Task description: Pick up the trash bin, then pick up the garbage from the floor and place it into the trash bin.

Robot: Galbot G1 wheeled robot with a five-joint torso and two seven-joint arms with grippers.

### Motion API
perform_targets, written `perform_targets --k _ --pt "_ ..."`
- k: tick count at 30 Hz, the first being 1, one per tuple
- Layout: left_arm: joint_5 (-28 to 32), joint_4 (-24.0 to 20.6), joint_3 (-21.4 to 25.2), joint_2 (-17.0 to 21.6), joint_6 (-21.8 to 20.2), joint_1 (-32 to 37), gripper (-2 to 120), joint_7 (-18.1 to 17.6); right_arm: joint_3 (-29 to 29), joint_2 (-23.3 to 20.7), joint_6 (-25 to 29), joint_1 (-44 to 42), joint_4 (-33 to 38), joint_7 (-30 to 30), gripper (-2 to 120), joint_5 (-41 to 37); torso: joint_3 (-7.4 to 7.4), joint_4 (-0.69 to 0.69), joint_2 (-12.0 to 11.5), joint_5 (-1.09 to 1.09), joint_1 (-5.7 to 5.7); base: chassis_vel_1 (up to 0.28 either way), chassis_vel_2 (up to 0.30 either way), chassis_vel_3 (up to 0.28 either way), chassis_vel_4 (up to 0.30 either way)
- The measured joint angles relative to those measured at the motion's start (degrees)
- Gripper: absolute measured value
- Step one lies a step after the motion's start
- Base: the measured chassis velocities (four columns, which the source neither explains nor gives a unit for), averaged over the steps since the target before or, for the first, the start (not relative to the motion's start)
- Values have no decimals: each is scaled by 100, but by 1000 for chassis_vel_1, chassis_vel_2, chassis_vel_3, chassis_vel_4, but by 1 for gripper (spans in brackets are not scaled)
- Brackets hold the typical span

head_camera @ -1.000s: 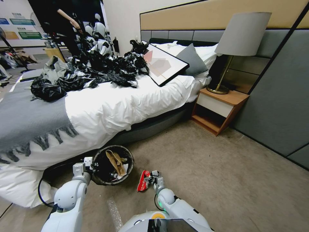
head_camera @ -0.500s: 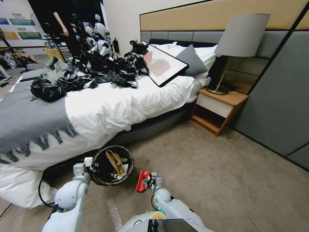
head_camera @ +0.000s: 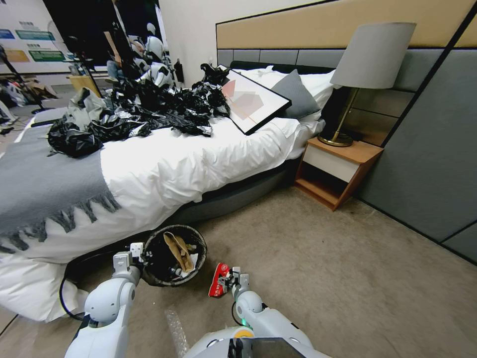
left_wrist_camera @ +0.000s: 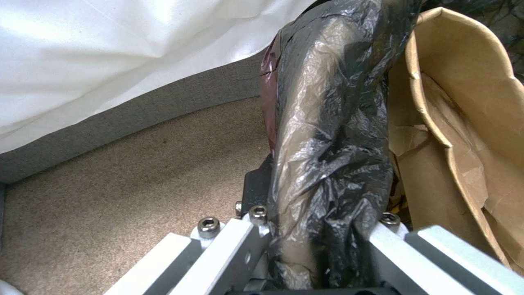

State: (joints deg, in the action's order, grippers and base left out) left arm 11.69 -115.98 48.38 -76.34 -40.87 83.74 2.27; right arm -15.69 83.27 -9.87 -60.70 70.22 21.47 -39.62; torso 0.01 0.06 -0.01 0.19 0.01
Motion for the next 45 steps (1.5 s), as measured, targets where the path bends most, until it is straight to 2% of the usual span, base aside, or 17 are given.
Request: perform_targets --k 1,4,5,7,10,11,12,15,16,17,20,21,24,40,45 --pt "0 5 0 -3 0 -4 0 0 -1 -10 -33 -12 67 30 82 -23 0 -2 0 -7 0 0 0 0 0" --pt "-2 8 0 -6 0 -5 0 0 -1 -27 -55 -28 120 70 76 -49 0 -3 -1 -8 0 0 0 0 0" --pt "-4 9 -4 -9 2 -6 0 -1 -1 -33 -69 -35 146 90 68 -67 0 -3 -1 -9 0 0 0 0 0" --pt "-5 8 -7 -10 2 -6 0 0 -1 -37 -83 -37 157 101 65 -81 1 -3 -1 -9 0 0 0 0 0" --pt "-9 5 -21 -9 2 -12 0 -2 0 -51 -160 -57 240 118 49 -166 -1 -7 0 -21 0 0 0 0 0" --pt "-9 5 -21 -9 2 -12 0 -2 0 -51 -160 -57 240 118 49 -166 -1 -7 0 -21 0 0 0 0 0" --pt "-8 4 -23 -6 2 -15 0 -2 -1 -62 -181 -58 264 119 43 -181 0 -7 -1 -21 0 0 0 0 0" --pt "-8 4 -23 -1 2 -13 0 -2 -1 -75 -195 -61 289 121 36 -195 -1 -6 0 -18 -1 0 0 0 0" --pt "-6 2 -24 3 2 -10 0 -1 0 -92 -203 -73 320 125 30 -210 -1 -5 -1 -18 -1 0 0 0 0" --pt "-6 2 -24 3 2 -10 0 -1 0 -92 -203 -73 320 125 30 -210 -1 -5 -1 -18 -1 0 0 0 0" --pt "-5 -14 -24 5 -7 1 0 -1 -1 -128 -225 -87 379 147 13 -266 -1 -5 0 -17 -1 0 0 0 0" --pt "-5 -14 -24 5 -7 1 0 -1 -1 -128 -225 -87 379 147 13 -266 -1 -5 0 -17 -1 0 0 0 0" --pt "-3 -29 -24 6 -23 -3 0 -1 -1 -137 -234 -90 411 154 0 -295 -1 -7 0 -20 -1 0 0 0 0" --pt "1 -72 2 11 -68 -7 0 0 -1 -183 -240 -110 485 174 0 -373 -1 -5 0 -18 -1 0 0 0 0" --pt "-2 -312 68 77 -125 29 0 15 0 -315 -296 -186 768 238 0 -571 -2 -7 1 -21 -1 0 0 0 0"
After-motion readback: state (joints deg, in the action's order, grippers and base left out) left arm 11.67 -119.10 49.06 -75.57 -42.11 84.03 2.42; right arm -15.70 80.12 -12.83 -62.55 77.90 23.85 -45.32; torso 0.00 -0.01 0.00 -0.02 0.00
